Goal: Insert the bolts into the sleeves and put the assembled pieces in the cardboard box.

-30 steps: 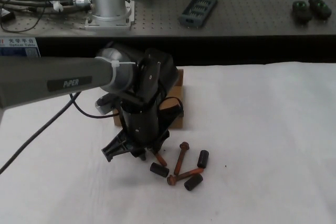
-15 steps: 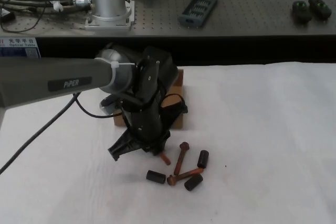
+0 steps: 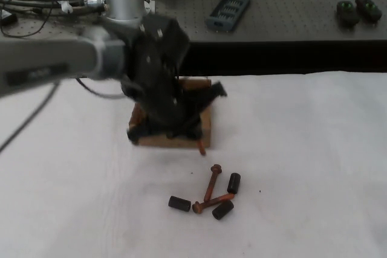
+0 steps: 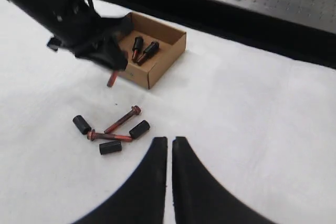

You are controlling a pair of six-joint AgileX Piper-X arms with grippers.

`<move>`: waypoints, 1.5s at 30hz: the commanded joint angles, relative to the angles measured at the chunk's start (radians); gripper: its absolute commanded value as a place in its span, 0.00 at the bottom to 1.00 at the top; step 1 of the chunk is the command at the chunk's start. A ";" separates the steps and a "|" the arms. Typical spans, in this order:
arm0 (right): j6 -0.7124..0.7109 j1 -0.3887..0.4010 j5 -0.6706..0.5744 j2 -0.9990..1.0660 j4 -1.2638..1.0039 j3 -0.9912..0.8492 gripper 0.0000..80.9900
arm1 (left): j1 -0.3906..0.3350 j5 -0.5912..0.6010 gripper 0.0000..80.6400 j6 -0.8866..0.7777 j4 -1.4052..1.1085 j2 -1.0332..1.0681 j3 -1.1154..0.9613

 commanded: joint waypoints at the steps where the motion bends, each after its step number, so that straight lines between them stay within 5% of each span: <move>1: 0.000 -0.007 -0.067 0.060 -0.010 -0.002 0.05 | 0.003 -0.041 0.01 0.152 0.081 -0.086 -0.005; 6: -0.008 -0.007 -0.220 0.199 -0.010 -0.005 0.05 | 0.008 -0.075 0.01 0.407 0.150 -0.214 0.009; 18: -0.202 0.012 -0.334 0.578 0.016 -0.172 0.05 | 0.028 0.107 0.01 0.537 -0.127 -0.619 0.416; 31: -0.331 0.280 -0.232 0.968 0.092 -0.443 0.01 | 0.028 0.136 0.01 0.538 -0.223 -1.045 0.775; 38: -0.344 0.365 -0.138 1.155 0.138 -0.590 0.34 | 0.028 0.136 0.01 0.531 -0.223 -1.249 0.882; 45: -0.344 0.401 -0.070 1.301 0.205 -0.725 0.36 | 0.028 0.166 0.01 0.507 -0.167 -1.396 0.963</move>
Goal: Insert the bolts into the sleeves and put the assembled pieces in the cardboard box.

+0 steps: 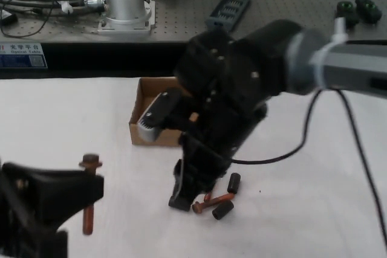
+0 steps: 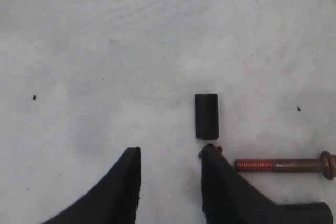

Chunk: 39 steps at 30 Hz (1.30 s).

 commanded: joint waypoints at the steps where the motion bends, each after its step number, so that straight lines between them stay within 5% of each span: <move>1: -0.008 0.004 0.008 0.014 0.032 -0.059 0.36 | 0.001 0.042 0.01 -0.012 0.028 -0.067 0.024; 26: -0.122 0.021 0.143 0.235 0.042 -0.185 0.36 | 0.001 0.107 0.01 -0.012 0.071 -0.129 0.029; 37: -0.070 0.021 0.133 0.243 0.051 -0.185 0.01 | 0.001 0.099 0.01 -0.012 0.071 -0.129 0.029; 39: -0.008 0.021 0.102 0.238 0.055 -0.185 0.05 | 0.001 0.099 0.01 -0.012 0.069 -0.129 0.029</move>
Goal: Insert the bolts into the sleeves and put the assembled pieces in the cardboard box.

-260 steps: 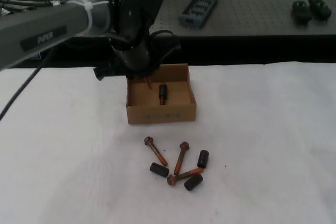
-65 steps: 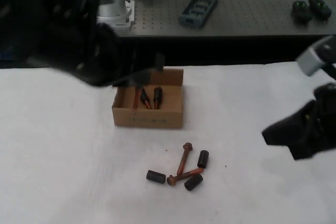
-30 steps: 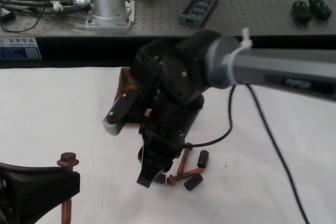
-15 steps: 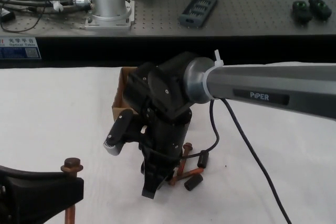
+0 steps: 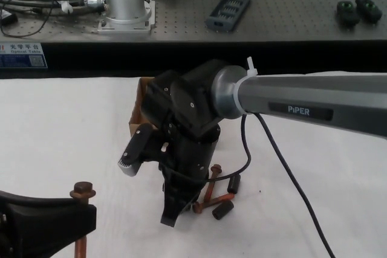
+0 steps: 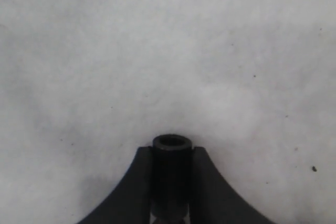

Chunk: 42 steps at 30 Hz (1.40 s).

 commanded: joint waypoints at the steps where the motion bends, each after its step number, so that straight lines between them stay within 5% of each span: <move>1: 0.083 0.001 -0.077 -0.005 0.017 -0.008 0.05 | 0.001 0.001 0.01 -0.005 -0.007 -0.011 -0.004; 4: 0.128 0.008 -0.175 -0.041 0.001 0.003 0.05 | 0.001 -0.055 0.01 -0.005 -0.013 -0.011 -0.004; 13: 0.229 0.048 -0.168 -0.329 -0.244 0.305 0.05 | 0.001 -0.045 0.01 0.074 -0.139 -0.008 -0.004; 21: 0.363 0.075 -0.186 -0.696 -0.547 0.706 0.05 | 0.001 0.172 0.01 0.181 -0.168 0.115 -0.004; 27: 0.513 0.124 -0.141 -0.976 -0.749 0.944 0.05 | 0.001 0.328 0.01 0.160 -0.427 0.269 -0.004; 42: 0.637 0.246 -0.173 -1.277 -1.166 1.209 0.05 | 0.001 0.464 0.01 -0.053 -1.062 0.566 -0.004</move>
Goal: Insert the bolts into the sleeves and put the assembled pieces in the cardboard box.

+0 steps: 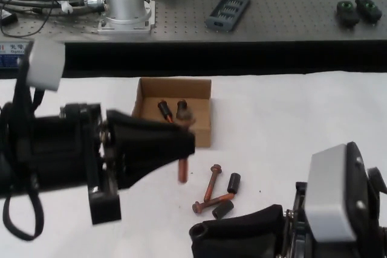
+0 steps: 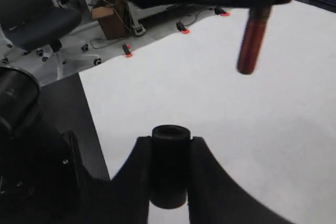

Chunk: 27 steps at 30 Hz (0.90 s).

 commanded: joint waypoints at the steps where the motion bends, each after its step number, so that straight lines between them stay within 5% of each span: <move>1: 0.007 0.003 -0.024 -0.011 -0.053 0.002 0.05 | 0.001 0.060 0.01 -0.029 -0.086 0.002 -0.004; 14: 0.007 -0.009 0.105 -0.006 -0.154 0.002 0.05 | 0.001 0.073 0.01 -0.041 -0.135 0.012 -0.004; 27: 0.007 -0.083 0.061 0.146 -0.324 0.000 0.05 | 0.001 0.124 0.01 -0.041 -0.135 0.012 -0.004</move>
